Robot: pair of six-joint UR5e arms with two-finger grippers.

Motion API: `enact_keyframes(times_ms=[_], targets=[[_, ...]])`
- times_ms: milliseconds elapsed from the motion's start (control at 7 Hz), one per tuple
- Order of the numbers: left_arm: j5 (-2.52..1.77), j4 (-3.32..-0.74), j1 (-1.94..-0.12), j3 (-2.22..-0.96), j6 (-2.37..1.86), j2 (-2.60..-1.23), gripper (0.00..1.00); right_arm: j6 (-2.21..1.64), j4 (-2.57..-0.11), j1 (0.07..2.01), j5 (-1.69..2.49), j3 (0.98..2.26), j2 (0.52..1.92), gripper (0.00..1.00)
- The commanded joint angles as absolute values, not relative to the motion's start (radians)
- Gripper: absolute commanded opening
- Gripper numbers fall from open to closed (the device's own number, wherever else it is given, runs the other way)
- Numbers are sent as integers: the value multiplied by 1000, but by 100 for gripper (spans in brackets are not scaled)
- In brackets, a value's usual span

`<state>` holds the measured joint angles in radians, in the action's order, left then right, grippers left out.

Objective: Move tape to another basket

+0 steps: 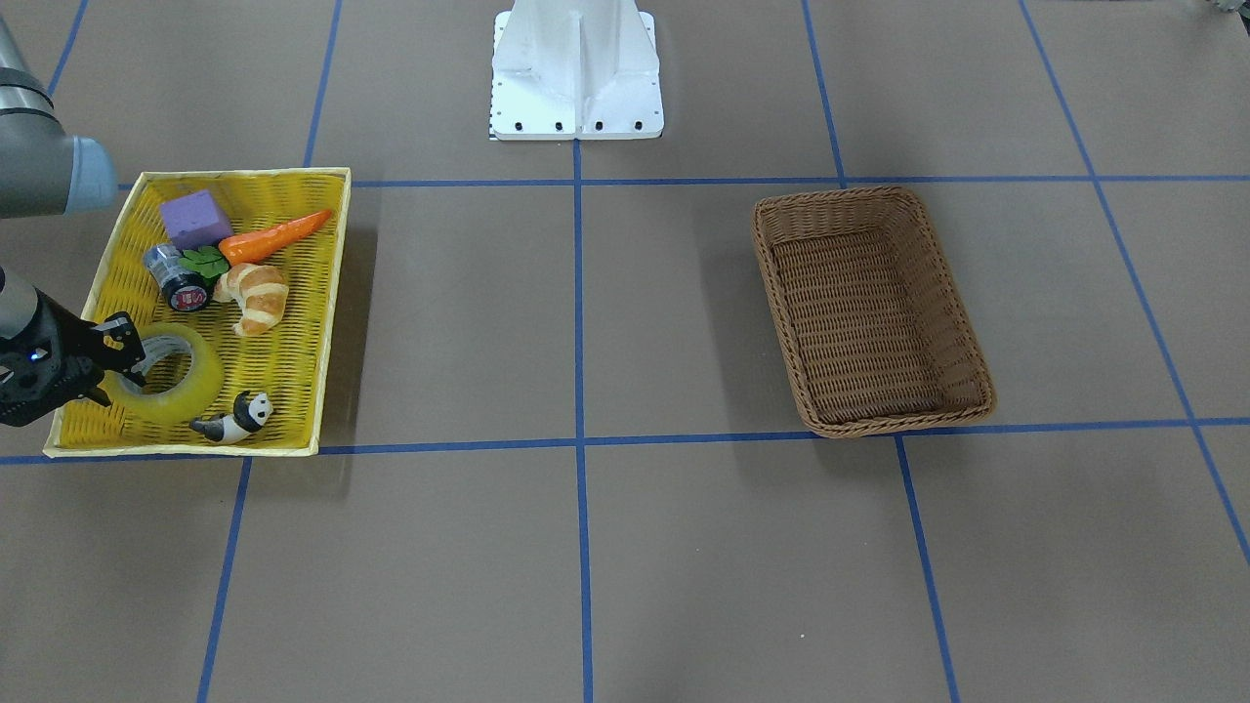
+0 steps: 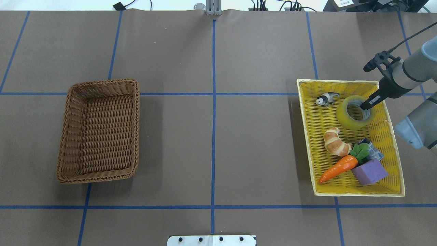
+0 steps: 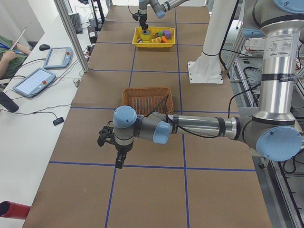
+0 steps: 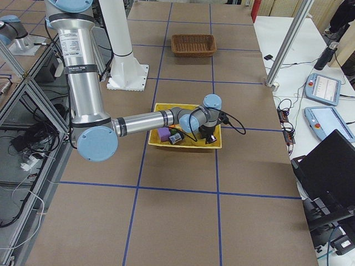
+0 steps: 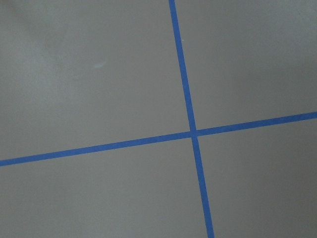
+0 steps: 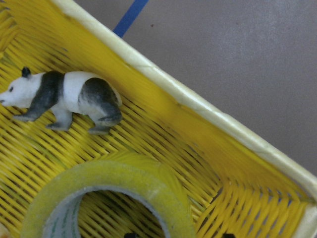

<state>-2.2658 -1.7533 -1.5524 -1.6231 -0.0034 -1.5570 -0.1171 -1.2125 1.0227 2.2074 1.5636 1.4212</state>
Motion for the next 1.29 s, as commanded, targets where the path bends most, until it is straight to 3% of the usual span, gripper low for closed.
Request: enact_keyframes(times_ms=[0, 714, 1143], targets=[[-2267, -1753, -1554, -1626, -6, -1557, 98, -124, -1207, 1022, 2192, 1572, 1420, 0], [-2267, -1758, -1552, -1629, -11, -1591, 98, -367, -1178, 1154, 2349, 1780, 1398, 0], [-2353, -2065, -1467, -1629, -398, -1597, 99, -862, -891, 1128, 2367, 1783, 1335, 0]])
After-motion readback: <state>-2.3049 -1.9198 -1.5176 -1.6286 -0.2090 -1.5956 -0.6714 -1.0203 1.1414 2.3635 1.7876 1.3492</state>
